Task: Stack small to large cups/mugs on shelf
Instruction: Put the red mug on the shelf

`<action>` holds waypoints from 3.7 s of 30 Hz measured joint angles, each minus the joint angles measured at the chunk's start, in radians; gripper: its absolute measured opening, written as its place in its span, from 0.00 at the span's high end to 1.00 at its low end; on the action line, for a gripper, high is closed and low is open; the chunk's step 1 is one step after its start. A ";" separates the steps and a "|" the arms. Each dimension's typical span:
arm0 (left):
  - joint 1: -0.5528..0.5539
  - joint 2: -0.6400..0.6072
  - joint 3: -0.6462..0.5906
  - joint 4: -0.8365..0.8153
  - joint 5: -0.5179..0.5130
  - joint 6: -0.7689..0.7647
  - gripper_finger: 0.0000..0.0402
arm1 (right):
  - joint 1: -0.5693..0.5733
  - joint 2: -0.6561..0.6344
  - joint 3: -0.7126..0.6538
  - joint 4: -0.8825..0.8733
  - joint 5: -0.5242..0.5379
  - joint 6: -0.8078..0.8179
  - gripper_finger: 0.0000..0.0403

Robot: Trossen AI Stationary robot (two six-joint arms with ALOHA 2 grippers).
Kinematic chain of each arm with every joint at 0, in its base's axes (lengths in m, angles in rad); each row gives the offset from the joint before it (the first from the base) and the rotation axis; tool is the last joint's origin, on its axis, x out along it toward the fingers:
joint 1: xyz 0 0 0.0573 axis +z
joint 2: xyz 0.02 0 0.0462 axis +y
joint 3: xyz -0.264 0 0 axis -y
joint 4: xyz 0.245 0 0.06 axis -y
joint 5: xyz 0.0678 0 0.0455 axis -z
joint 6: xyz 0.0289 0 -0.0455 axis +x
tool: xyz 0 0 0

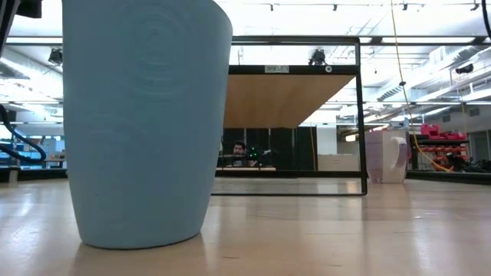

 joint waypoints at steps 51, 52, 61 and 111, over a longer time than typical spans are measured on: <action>0.002 0.000 0.000 -0.001 0.000 0.020 0.80 | -0.206 0.331 0.097 0.087 0.000 -0.331 0.98; 0.002 0.000 0.000 -0.002 0.000 0.016 0.80 | -0.203 0.326 0.101 0.085 0.000 -0.331 0.97; 0.002 0.000 0.000 -0.024 0.000 0.015 0.80 | -0.177 0.204 0.228 0.046 0.075 -0.325 0.96; 0.005 0.000 0.000 -0.051 -0.003 0.040 0.79 | -0.180 0.048 -0.150 0.027 0.026 -0.094 0.73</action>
